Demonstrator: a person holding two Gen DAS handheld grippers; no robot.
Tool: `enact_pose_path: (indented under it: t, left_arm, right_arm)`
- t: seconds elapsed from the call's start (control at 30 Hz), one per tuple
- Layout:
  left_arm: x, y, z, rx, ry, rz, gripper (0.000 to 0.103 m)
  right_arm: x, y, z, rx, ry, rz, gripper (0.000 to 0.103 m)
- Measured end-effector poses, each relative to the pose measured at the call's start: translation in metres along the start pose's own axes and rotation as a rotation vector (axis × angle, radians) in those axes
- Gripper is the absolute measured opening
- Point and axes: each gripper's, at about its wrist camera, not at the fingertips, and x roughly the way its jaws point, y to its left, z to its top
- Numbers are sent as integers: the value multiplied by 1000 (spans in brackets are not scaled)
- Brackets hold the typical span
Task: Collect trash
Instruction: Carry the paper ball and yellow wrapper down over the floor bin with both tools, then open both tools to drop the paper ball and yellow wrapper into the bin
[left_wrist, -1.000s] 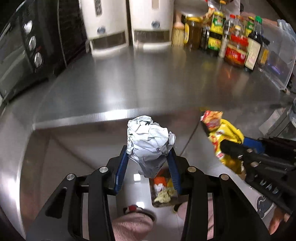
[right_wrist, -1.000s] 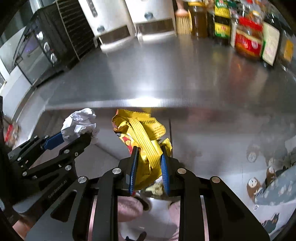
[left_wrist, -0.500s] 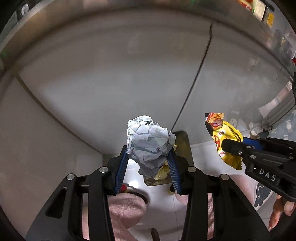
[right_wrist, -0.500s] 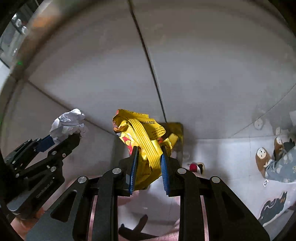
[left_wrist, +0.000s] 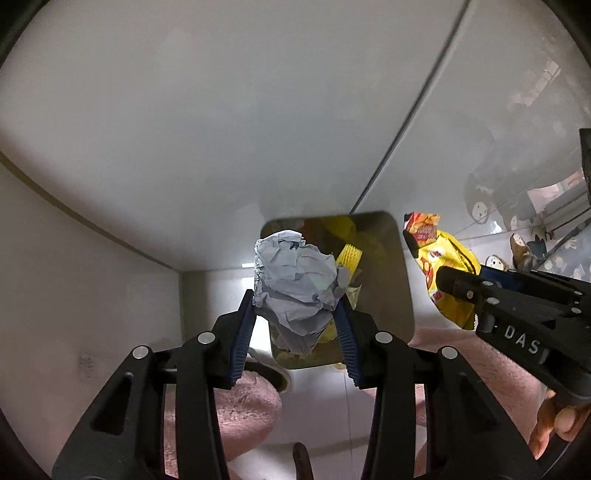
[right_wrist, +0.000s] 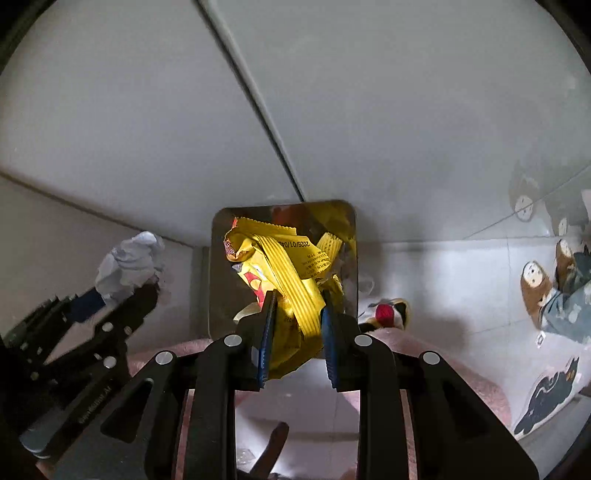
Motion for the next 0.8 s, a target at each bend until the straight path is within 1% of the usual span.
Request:
enact_pose_path:
  t: [0.2, 0.37, 0.43, 0.5, 0.57, 0.6, 0.63, 0.73, 0.77, 0.8]
  left_arm:
    - [30, 8, 11, -18, 53, -8, 41]
    - [42, 12, 15, -22, 81, -18, 42]
    - [45, 14, 16, -24, 87, -20, 43]
    - [46, 16, 17, -25, 89, -22, 44]
    - [48, 17, 17, -29, 90, -23, 45]
    - [47, 16, 18, -31, 88, -21, 46]
    - [47, 17, 18, -32, 86, -19, 46]
    - [43, 17, 19, -39, 77, -16, 50]
    - [42, 17, 19, -38, 73, -13, 53]
    - [38, 17, 19, -35, 64, -9, 61]
  right_arm:
    - [25, -3, 11, 20, 34, -15, 27]
    - [36, 4, 18, 12, 42, -23, 29]
    - [37, 6, 19, 11, 44, -25, 33]
    - [38, 7, 20, 14, 39, -27, 35]
    - [38, 8, 22, 14, 33, -32, 41]
    - [38, 7, 23, 15, 29, -37, 46]
    - [37, 8, 23, 17, 22, -40, 47]
    - [33, 6, 25, 23, 9, -43, 50]
    - [31, 6, 25, 26, 2, -43, 52]
    - [28, 5, 26, 28, -5, -43, 57]
